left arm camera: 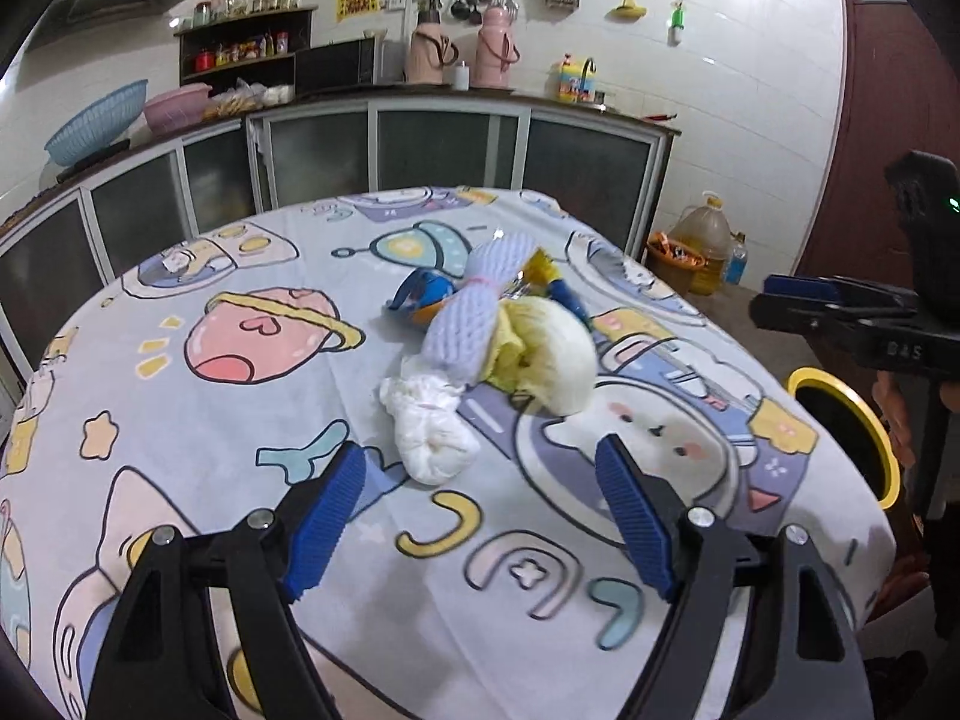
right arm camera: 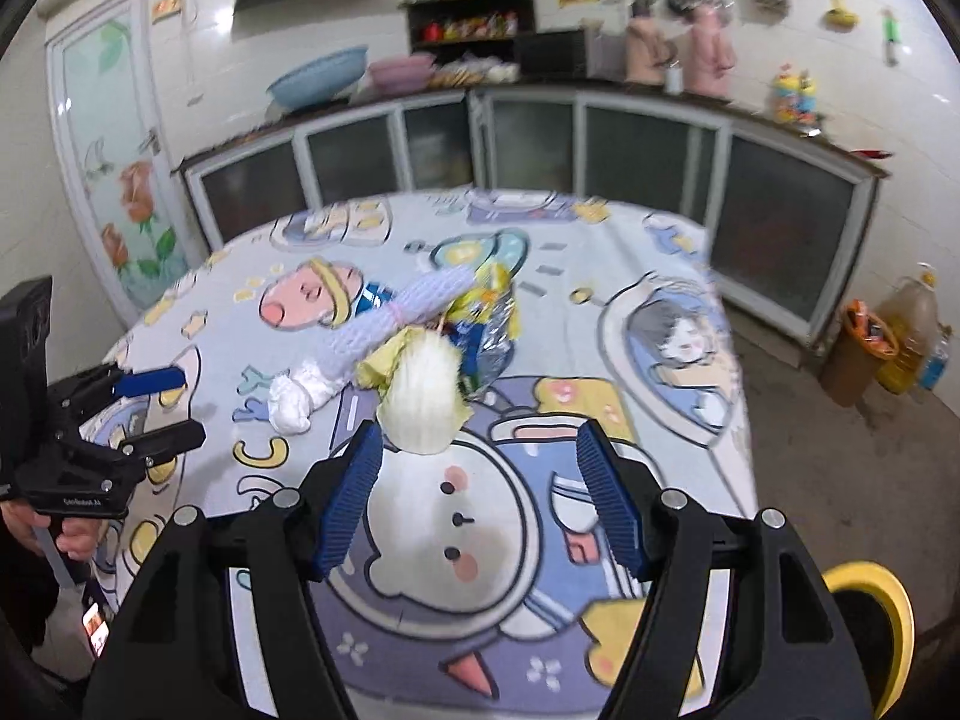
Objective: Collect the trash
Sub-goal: 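Grasp the white diaper bundle with the left gripper while the right grasps the yellow snack bags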
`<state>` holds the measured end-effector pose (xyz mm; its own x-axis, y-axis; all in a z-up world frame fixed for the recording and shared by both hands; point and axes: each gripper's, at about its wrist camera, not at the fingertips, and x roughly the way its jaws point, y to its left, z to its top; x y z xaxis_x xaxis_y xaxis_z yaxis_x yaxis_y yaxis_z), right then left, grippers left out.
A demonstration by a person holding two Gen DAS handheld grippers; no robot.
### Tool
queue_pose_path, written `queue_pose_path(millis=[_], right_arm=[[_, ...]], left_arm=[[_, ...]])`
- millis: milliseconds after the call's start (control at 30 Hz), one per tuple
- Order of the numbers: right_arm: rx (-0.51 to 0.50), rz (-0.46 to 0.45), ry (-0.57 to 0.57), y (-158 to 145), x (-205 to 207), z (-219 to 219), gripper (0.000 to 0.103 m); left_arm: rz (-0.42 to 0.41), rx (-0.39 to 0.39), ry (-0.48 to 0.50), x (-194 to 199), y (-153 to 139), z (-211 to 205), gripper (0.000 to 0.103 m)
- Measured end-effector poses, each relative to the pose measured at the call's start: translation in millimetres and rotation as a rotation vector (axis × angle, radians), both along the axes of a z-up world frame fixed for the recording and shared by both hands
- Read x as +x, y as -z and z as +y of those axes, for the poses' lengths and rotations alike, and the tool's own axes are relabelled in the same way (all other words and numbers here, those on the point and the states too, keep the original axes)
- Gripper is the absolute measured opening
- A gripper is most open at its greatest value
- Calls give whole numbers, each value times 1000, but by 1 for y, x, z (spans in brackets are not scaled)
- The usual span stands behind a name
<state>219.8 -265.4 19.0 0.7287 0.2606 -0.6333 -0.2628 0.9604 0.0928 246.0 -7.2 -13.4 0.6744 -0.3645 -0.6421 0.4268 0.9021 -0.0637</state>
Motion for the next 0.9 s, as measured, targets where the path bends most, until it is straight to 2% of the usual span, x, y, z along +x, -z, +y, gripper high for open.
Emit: queue_pose_path(millis=[200, 500, 600, 733, 900], right_arm=[[-36, 74, -48, 25, 48, 4, 63], [-12, 165, -60, 48, 110, 8, 62], [14, 179, -68, 49, 128, 11, 62], [99, 225, -63, 51, 156, 8, 61], [150, 303, -68, 66, 185, 10, 54]], left_arm=[[52, 0, 12, 30, 16, -1, 76], [138, 1, 10, 71, 42, -4, 76], [151, -10, 19, 77, 44, -7, 76], [162, -6, 29, 87, 47, -12, 76], [211, -27, 30, 98, 57, -16, 76]])
